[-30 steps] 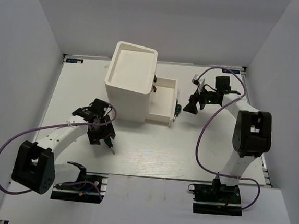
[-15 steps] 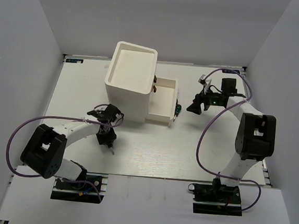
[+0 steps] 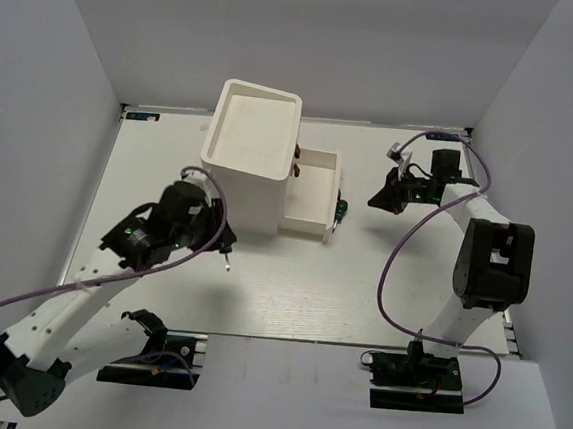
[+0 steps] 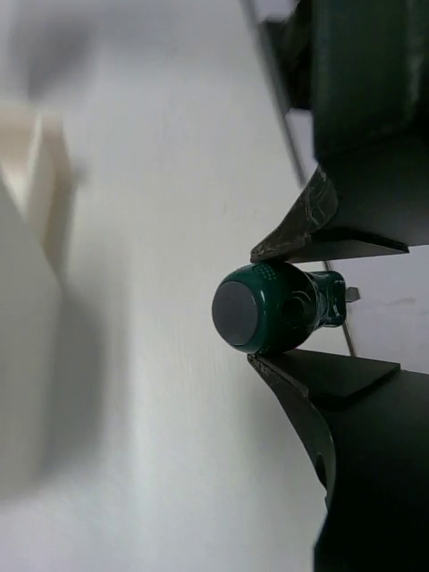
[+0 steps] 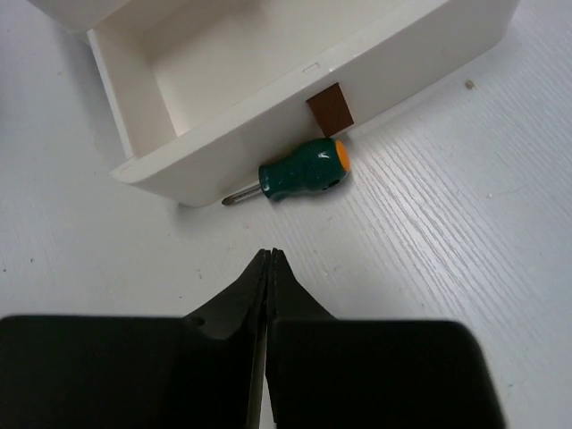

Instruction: Sort the tools into containers

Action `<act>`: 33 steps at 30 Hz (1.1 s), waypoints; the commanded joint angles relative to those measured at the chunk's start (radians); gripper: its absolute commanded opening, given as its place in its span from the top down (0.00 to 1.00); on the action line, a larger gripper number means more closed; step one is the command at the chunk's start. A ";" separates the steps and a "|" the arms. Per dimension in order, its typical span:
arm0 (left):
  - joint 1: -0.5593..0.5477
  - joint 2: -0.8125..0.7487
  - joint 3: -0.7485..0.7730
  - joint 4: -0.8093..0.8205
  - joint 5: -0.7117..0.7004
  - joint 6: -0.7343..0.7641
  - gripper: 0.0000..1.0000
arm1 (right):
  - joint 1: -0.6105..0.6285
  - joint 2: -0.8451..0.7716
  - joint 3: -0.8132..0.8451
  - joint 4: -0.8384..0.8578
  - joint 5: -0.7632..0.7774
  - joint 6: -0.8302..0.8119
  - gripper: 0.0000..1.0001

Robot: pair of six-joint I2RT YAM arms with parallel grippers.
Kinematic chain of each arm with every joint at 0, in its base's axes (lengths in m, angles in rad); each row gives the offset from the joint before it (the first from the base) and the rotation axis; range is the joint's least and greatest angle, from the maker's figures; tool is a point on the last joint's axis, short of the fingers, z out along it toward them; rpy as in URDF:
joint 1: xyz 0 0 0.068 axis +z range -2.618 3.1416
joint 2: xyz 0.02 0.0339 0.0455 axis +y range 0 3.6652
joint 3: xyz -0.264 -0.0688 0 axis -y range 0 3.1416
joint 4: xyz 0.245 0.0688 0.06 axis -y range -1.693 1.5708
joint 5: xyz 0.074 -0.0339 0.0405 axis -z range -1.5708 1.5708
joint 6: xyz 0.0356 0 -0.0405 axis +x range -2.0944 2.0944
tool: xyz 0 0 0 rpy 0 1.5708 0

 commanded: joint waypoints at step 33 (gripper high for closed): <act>-0.177 1.205 1.258 0.064 -0.174 0.518 0.43 | -0.088 0.027 0.175 -0.269 0.085 -0.075 0.09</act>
